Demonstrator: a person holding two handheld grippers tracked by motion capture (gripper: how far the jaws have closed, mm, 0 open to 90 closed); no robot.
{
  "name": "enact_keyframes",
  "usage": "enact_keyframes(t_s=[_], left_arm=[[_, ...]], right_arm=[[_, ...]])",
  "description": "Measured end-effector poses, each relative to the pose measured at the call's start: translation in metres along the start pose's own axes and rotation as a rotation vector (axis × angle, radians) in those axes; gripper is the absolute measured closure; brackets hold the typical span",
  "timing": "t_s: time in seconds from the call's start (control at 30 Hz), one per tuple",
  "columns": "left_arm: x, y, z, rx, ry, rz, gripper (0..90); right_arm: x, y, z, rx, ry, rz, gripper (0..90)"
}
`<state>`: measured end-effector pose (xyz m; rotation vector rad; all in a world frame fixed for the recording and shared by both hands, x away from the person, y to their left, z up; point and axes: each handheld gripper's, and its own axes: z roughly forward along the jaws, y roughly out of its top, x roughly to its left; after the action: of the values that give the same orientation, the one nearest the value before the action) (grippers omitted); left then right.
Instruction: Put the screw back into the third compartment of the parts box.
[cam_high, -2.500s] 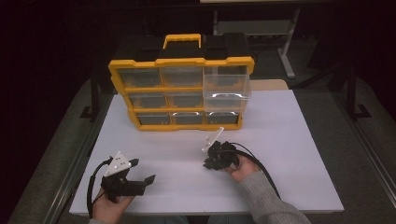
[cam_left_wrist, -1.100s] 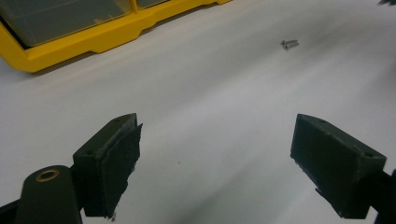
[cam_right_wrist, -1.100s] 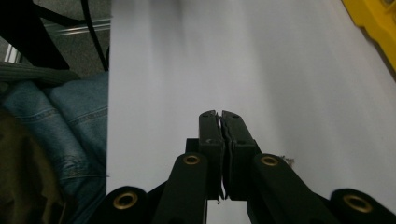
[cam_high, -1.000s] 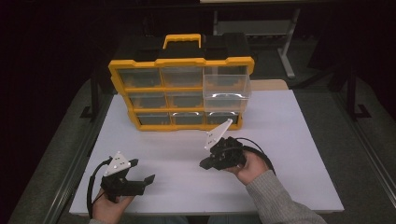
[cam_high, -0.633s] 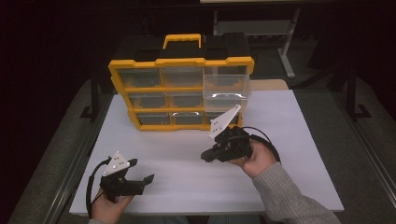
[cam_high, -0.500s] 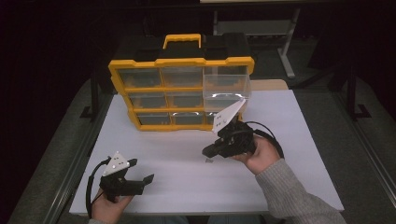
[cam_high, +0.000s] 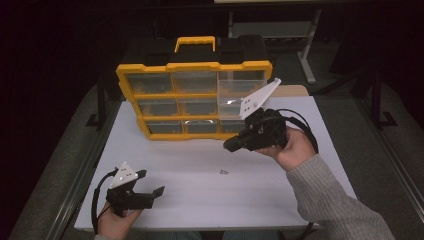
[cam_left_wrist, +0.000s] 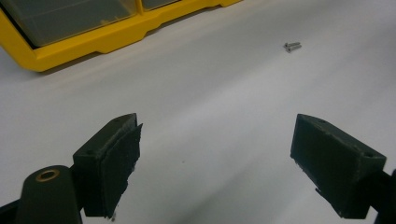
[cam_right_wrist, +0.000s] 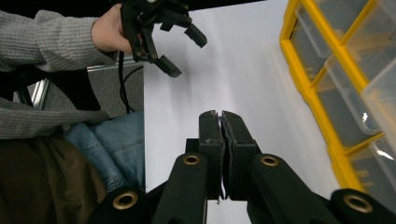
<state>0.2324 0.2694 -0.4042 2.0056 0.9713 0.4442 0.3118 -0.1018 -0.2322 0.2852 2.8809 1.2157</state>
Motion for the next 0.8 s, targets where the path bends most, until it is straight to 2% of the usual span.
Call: enact_keyframes(t_s=[0.03, 0.07, 0.1, 0.17, 0.2, 0.57, 0.8], left_arm=[[0.000, 0.000, 0.000, 0.000, 0.000, -0.001, 15.6], [0.001, 0.000, -0.001, 0.015, 0.002, 0.016, 15.6], [0.001, 0.000, -0.001, 0.017, 0.002, 0.018, 15.6], [0.001, 0.000, -0.001, 0.008, 0.001, 0.008, 15.6], [0.002, 0.000, -0.001, 0.018, 0.003, 0.019, 15.6], [0.001, 0.000, -0.001, -0.004, 0.001, -0.007, 15.6], [0.001, 0.000, -0.002, 0.010, 0.001, 0.005, 15.6]], right_arm=[[-0.001, 0.002, -0.002, 0.001, -0.003, 0.002, 86.5], [-0.002, 0.004, -0.005, 0.002, -0.004, 0.002, 86.5], [-0.004, 0.005, -0.007, -0.007, -0.008, -0.010, 86.5], [-0.006, 0.009, -0.012, -0.008, -0.007, -0.003, 86.5], [-0.007, 0.010, -0.015, -0.009, -0.011, -0.001, 86.5], [-0.019, 0.025, -0.039, -0.019, -0.029, 0.018, 86.5], [-0.025, 0.034, -0.054, -0.031, -0.052, 0.020, 86.5]])
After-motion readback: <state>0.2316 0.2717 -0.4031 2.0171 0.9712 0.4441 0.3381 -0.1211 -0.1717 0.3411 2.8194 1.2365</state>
